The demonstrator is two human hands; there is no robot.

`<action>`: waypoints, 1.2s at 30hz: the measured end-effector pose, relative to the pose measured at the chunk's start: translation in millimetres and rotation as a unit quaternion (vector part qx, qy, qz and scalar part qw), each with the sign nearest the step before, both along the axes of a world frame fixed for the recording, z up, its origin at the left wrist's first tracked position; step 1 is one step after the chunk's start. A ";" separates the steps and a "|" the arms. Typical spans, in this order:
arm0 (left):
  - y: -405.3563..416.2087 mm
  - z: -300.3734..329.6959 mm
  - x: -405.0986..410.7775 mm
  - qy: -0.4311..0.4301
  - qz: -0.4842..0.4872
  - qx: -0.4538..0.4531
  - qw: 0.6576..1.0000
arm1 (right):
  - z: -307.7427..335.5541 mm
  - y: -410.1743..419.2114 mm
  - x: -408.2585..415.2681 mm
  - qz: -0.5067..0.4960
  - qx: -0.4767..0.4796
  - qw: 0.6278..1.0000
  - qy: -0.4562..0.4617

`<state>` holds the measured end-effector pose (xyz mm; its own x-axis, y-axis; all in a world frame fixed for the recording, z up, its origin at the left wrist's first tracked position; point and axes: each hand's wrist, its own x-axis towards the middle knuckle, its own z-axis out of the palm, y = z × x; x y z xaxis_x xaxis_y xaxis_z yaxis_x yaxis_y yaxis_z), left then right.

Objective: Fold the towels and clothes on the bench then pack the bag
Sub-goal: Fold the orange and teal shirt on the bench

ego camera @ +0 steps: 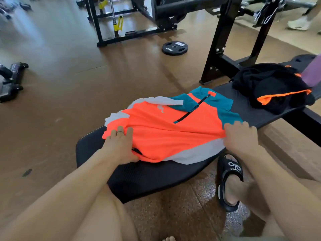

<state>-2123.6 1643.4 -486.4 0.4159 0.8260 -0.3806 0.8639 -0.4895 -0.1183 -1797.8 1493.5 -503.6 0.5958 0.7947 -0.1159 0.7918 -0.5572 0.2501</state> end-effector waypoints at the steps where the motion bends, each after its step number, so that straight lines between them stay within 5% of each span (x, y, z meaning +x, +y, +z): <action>1: -1.8 -0.9 -0.2 -0.007 0.012 -0.002 1.000 | -4.5 0.0 -10.7 0.034 0.018 0.999 0.004; 5: -13.2 -6.0 4.3 -0.070 0.047 0.013 0.996 | -21.6 0.7 -64.9 0.215 0.152 0.949 0.174; 7: -15.7 -7.4 -1.9 -0.070 0.051 0.037 0.996 | -32.2 -0.8 -82.1 0.265 0.171 0.930 0.187; 12: -23.3 3.8 -31.7 -0.014 0.098 -0.023 0.995 | -28.5 2.1 -81.1 0.272 0.193 0.927 0.168; 17: -49.7 29.9 -61.2 0.044 -0.033 -0.082 0.995 | -8.6 -7.2 -68.0 0.218 0.148 0.950 0.167; 20: -55.0 40.0 -85.8 0.084 -0.020 -0.090 0.992 | -1.0 -17.1 -67.0 0.219 0.116 0.952 0.180; 23: -40.6 42.6 -110.1 0.025 0.123 -0.101 0.987 | -3.2 -31.6 -85.5 0.292 0.127 0.927 0.196; 29: -37.6 6.2 -116.5 -0.135 0.260 -0.079 0.953 | -6.9 -39.5 -136.2 0.382 0.171 0.874 0.249; 33: -27.8 -19.5 -123.2 -0.163 0.251 -0.017 0.954 | -28.9 -27.6 -144.0 0.420 0.152 0.865 0.231; 36: -19.1 -21.0 -129.5 -0.307 0.254 0.028 0.917 | -20.6 -15.1 -136.3 0.348 0.219 0.857 0.311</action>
